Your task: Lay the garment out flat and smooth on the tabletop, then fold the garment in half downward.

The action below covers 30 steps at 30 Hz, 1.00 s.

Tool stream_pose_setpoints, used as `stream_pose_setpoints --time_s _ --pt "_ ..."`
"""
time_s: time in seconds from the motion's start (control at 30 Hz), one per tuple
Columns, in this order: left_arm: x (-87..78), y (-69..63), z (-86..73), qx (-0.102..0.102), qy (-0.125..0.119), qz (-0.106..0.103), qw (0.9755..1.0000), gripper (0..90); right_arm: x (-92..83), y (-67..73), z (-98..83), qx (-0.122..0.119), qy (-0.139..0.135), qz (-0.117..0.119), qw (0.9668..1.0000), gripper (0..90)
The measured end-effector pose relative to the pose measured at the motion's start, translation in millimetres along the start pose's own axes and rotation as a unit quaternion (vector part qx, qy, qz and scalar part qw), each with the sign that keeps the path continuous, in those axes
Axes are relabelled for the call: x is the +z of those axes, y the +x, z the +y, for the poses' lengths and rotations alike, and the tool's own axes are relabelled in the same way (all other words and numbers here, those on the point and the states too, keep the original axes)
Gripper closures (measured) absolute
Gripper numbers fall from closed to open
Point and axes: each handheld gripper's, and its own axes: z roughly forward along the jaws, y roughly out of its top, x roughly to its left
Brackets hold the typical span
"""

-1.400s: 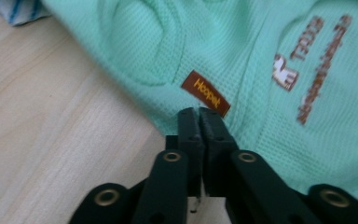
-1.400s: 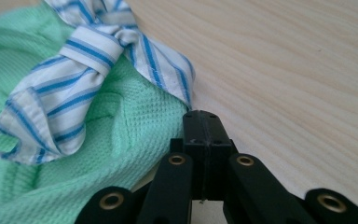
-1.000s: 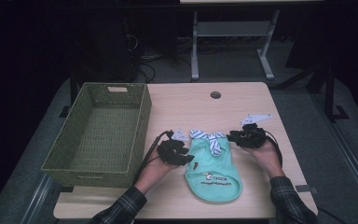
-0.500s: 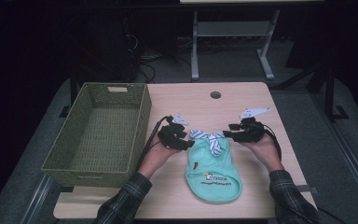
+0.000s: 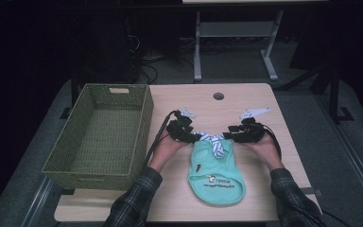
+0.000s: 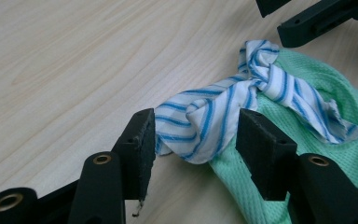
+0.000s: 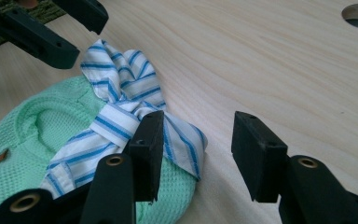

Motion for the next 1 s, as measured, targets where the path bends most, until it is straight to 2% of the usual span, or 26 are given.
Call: stream_pose_setpoints --time_s 0.33,0.43,0.57,0.7,0.8,0.83,0.87,0.9,0.97,1.0 --pt "22.8 6.6 -4.5 0.005 0.028 -0.014 0.9995 49.7 17.9 -4.3 -10.3 0.009 0.017 0.025 0.9995 58.0" --pt "26.2 7.1 -6.1 0.004 0.030 -0.017 0.9994 52.8 21.9 -3.3 -12.3 0.005 0.025 0.029 0.9993 61.8" --pt "30.8 8.0 -7.6 0.011 0.039 -0.023 0.9989 55.9 24.3 -2.3 -13.4 0.007 0.031 0.029 0.9991 67.1" --pt "33.1 8.1 -8.6 0.003 0.031 -0.028 0.9991 57.6 24.6 -1.2 -15.5 0.004 0.030 0.029 0.9991 75.8" --pt "33.8 8.2 -9.0 0.000 0.027 -0.030 0.9992 60.3 24.8 0.1 -15.5 0.005 0.031 0.030 0.9991 79.2" --pt "33.9 8.2 -9.0 0.002 0.027 -0.030 0.9992 62.2 24.6 0.4 -15.3 0.004 0.032 0.029 0.9990 79.8" --pt "32.9 9.4 -8.7 0.013 0.034 -0.031 0.9988 65.7 24.5 1.2 -15.0 0.007 0.034 0.029 0.9990 80.5" --pt "34.0 8.9 -9.0 0.004 0.027 -0.034 0.9990 69.2 24.7 1.5 -14.7 0.005 0.033 0.028 0.9991 80.9" --pt "34.2 10.0 -9.4 0.007 0.034 -0.045 0.9984 80.4 24.6 1.7 -14.7 0.001 0.033 0.027 0.9991 81.7" --pt "34.2 9.8 -9.4 0.006 0.034 -0.044 0.9984 81.9 24.4 1.9 -14.8 0.001 0.032 0.026 0.9992 82.1"
